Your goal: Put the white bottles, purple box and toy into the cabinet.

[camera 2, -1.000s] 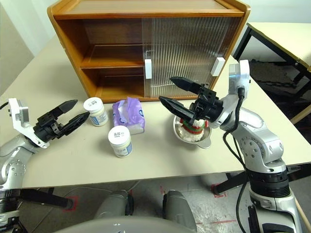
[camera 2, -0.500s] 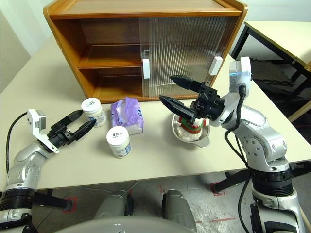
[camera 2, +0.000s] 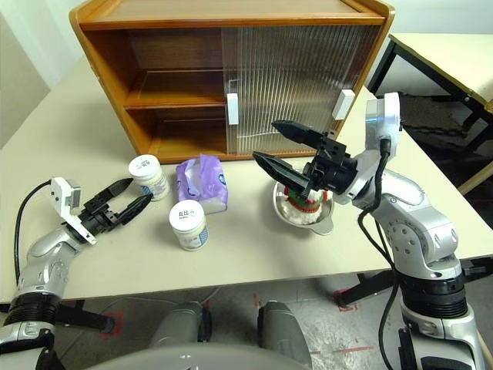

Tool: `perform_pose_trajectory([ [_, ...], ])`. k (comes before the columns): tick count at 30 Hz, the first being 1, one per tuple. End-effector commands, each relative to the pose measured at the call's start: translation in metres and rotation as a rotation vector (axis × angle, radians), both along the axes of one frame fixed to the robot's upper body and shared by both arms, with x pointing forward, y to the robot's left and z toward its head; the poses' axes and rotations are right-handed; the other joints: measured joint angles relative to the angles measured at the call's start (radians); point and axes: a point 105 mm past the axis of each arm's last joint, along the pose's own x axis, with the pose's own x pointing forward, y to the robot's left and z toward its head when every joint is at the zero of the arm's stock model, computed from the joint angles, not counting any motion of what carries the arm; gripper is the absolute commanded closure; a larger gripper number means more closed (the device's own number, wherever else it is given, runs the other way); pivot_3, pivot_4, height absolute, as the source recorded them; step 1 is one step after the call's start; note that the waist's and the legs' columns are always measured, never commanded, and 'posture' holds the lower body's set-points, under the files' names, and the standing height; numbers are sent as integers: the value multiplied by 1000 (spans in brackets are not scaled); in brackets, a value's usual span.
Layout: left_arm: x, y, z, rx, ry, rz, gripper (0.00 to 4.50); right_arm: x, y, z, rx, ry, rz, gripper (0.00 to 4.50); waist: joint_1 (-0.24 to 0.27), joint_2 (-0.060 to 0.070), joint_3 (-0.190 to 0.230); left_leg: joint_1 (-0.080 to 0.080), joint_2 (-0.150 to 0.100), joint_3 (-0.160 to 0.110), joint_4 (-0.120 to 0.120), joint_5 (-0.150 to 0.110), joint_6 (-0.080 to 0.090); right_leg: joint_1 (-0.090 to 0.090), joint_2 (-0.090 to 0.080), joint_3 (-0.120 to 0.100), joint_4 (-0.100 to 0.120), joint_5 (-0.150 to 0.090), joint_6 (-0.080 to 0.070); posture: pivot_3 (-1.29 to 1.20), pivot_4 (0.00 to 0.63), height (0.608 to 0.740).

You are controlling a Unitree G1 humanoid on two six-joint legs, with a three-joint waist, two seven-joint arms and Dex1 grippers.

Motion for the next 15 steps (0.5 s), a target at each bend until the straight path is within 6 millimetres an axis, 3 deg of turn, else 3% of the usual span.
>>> perform_pose_trajectory([
  [1,4,-5,-1,14,-11,1,48,-3,-2,5,4,-16,-4,0,-1,0,0,0,0,0,0,0,0,0,0,0,0,1,1,-9,0,740],
  [15,9,-16,-6,46,-17,-42,48,-5,-2,7,8,-21,-18,0,-19,0,0,0,0,1,0,0,0,0,0,0,0,1,1,-29,0,740],
])
